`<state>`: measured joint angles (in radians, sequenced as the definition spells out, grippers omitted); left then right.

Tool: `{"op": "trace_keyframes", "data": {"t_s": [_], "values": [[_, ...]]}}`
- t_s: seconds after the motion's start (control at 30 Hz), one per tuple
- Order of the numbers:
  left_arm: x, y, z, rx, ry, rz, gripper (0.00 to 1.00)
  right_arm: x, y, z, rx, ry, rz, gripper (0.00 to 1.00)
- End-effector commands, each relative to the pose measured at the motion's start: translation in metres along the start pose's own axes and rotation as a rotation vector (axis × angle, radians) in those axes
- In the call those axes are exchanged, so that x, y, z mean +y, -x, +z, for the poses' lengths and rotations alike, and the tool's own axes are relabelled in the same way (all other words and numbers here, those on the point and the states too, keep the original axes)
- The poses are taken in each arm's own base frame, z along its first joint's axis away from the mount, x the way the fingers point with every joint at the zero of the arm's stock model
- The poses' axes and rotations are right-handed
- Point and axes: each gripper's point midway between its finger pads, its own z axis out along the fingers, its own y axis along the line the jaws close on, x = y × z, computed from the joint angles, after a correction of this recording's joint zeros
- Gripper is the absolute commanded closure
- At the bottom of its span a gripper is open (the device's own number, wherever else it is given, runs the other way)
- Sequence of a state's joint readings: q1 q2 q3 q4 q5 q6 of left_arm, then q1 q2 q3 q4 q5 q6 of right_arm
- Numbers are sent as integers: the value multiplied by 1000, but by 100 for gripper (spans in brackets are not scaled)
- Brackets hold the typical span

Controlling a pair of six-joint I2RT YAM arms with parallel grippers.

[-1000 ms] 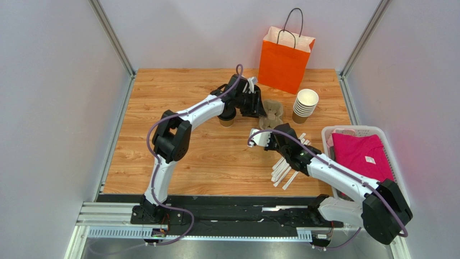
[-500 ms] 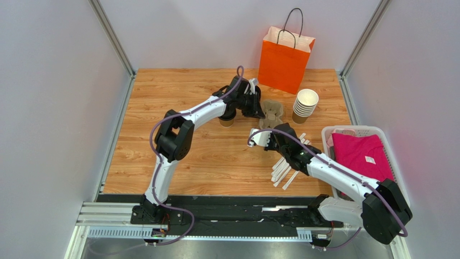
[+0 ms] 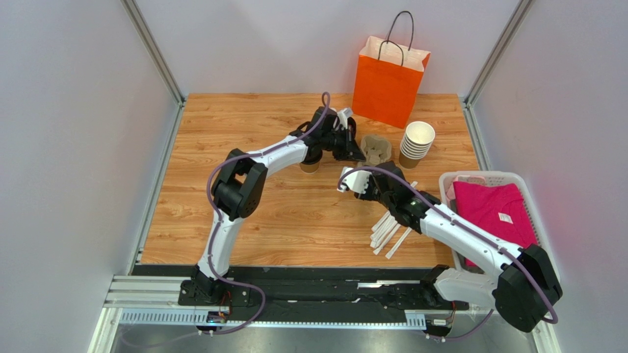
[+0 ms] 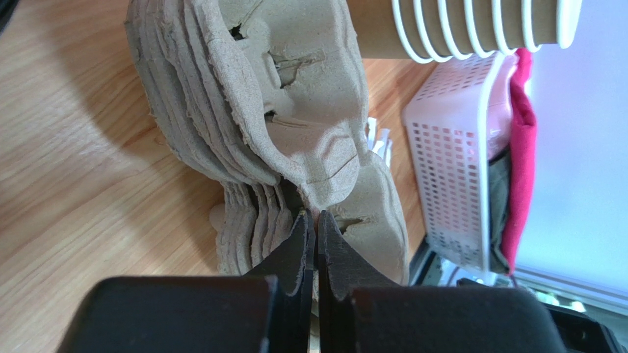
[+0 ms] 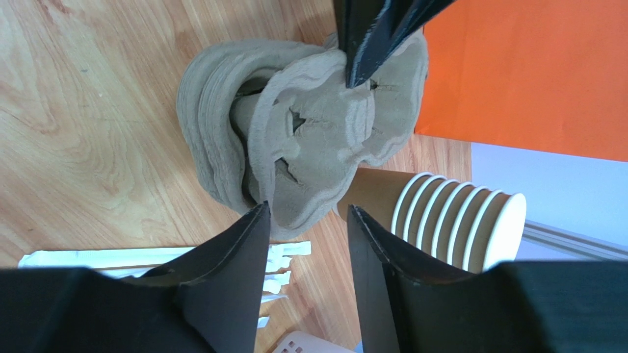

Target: Pack the takeout coffee

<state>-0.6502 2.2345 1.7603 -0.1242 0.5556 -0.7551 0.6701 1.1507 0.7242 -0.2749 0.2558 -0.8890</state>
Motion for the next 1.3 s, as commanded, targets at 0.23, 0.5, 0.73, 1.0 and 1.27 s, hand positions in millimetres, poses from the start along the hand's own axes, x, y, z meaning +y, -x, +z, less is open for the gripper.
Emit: {"op": "trace_keyframes", "data": {"t_s": [0.23,0.5,0.73,1.0,1.27], "values": [[-71,48,-38,-149,-359,6,100,-35,24,-32,-59,-29,195,44],[-78,53,-44,-164,-394,16,100,-59,35,-52,-95,-29,310,34],[-70,43,-40,-115,-383,-30,100,-57,32,-54,-84,16,356,36],[-53,27,-40,-88,-410,-128,100,-70,16,-46,-26,49,524,46],[-61,33,-46,-118,-498,-116,100,-91,-1,-28,41,86,717,71]]}}
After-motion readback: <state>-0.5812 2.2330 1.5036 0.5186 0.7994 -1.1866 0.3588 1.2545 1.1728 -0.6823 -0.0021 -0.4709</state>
